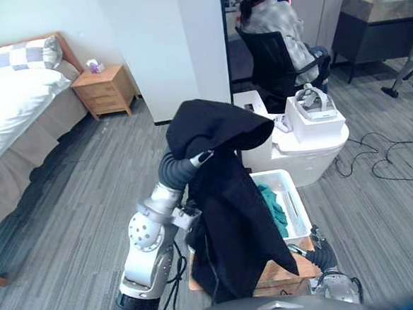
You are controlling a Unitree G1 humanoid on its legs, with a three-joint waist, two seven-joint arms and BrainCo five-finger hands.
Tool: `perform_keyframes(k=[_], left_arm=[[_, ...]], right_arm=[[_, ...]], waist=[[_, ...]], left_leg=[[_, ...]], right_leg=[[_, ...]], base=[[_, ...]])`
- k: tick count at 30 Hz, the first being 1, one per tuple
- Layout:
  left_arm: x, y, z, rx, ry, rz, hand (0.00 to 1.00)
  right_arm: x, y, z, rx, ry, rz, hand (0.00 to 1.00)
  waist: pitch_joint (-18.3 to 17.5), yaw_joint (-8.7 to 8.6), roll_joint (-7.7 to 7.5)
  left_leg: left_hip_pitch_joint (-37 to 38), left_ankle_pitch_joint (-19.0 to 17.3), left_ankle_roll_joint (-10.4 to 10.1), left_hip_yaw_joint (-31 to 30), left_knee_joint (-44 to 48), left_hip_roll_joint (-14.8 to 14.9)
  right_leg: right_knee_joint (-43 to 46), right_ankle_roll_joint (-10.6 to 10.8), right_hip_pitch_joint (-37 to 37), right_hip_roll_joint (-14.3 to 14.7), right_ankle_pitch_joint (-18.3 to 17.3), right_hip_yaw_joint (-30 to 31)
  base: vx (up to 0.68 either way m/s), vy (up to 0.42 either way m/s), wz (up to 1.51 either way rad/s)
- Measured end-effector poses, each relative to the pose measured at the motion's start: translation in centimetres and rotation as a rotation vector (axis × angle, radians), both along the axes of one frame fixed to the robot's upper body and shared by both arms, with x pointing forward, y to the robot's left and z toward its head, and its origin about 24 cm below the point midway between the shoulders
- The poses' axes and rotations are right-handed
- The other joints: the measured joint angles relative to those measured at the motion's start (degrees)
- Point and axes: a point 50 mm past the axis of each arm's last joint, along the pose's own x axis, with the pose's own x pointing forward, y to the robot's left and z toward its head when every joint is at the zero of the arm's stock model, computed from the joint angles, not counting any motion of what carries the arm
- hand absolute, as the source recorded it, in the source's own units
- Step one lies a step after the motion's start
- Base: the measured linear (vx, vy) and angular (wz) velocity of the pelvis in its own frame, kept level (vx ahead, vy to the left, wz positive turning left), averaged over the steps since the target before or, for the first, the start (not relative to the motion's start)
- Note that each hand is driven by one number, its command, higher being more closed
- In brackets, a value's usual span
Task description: Tidy the bed and pick cloth on bed and put in laundry
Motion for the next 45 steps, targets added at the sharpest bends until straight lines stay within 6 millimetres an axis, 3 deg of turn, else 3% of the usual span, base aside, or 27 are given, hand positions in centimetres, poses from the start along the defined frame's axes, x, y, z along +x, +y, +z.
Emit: perform_keyframes(k=[10, 19, 24, 27, 29, 31, 34, 40, 45], left_arm=[[1.1, 0.1, -1.4, -0.006, 0.08, 0.076, 1.0], [2.4, -0.2, -0.3, 0.055, 0.012, 0.173, 1.0], [4.9, 0.1, -1.4, 0.158, 0.052, 0.276, 1.0], [6.7, 0.5, -2.0, 0.219, 0.075, 0.35, 1.0], [8.1, 0.6, -2.5, 0.285, 0.087, 0.387, 1.0], [9.4, 1.5, -3.3, 0.36, 0.108, 0.455, 1.0], [10.7, 2.3, -3.7, 0.437, 0.125, 0.519, 1.0], [11.9, 3.1, -1.8, 0.475, 0.074, 0.546, 1.0], [11.6, 1.2, -2.8, 0.538, 0.084, 0.444, 1.0]], right_arm=[[-0.7, 0.5, -0.3, 0.021, 0.024, 0.012, 0.0], [-1.6, 0.6, -0.8, 0.036, 0.064, 0.035, 0.0], [-1.5, 0.8, -0.8, 0.047, 0.065, 0.069, 0.0], [-0.6, 1.0, -0.5, 0.047, 0.033, 0.094, 0.0], [1.0, 1.0, 0.0, 0.053, -0.011, 0.107, 0.0], [2.8, 1.4, 0.8, 0.069, -0.075, 0.123, 0.0], [4.5, 1.5, 1.5, 0.088, -0.132, 0.119, 0.0], [6.5, 1.6, 2.6, 0.118, -0.208, 0.111, 0.0], [7.5, 1.3, 3.4, 0.127, -0.255, 0.09, 0.0]], waist=[[-0.3, -0.06, -0.45], [-0.2, -0.1, -0.11], [0.7, -0.26, -0.33], [1.7, -0.32, -0.94], [4.4, -0.37, -1.1], [8.0, -1.29, -2.8], [10.8, -1.56, -4.04], [15.5, -1.1, -3.99], [17.6, -0.45, -3.72]], left_leg=[[0.3, 0.0, 0.5, 0.2, 0.0, -0.1], [1.3, -0.3, 0.4, 1.4, 0.0, 0.1], [0.1, -0.4, 0.4, 1.8, 0.0, 0.2], [-4.8, -0.2, -0.1, 3.4, 0.0, 0.5], [-6.5, 1.1, -0.3, 4.5, 0.0, 0.8], [-8.8, 1.8, 0.4, 4.5, 0.0, 0.6], [-11.2, 2.5, 1.4, 4.5, 0.1, 0.5], [-13.1, 3.4, 2.7, 4.5, 0.4, 0.6], [-14.4, 3.2, 2.4, 4.5, 0.4, 1.1]], right_leg=[[0.0, -0.5, 0.3, 0.0, 0.8, 0.0], [0.2, -0.7, 0.7, 0.2, 0.5, 0.9], [0.5, -0.6, -0.6, 0.2, -0.1, 1.7], [0.2, -0.8, -5.5, 0.2, 1.0, 2.1], [0.1, -0.8, -7.6, 0.3, 2.2, 2.8], [0.0, -0.9, -9.9, 0.4, 3.9, 3.3], [0.1, -0.9, -12.4, 0.4, 5.5, 4.0], [1.2, -1.1, -14.8, 0.9, 5.4, 6.3], [2.3, -1.8, -16.6, 1.4, 4.8, 6.3]], base=[[0.03, 0.024, -0.02], [0.0, 0.009, -0.06], [-0.04, 0.009, -0.02], [-0.05, 0.015, -0.05], [-0.06, 0.013, -0.14], [-0.06, 0.009, -0.08], [-0.03, 0.026, -0.07], [0.02, 0.031, -0.01], [0.0, 0.001, -0.01]])
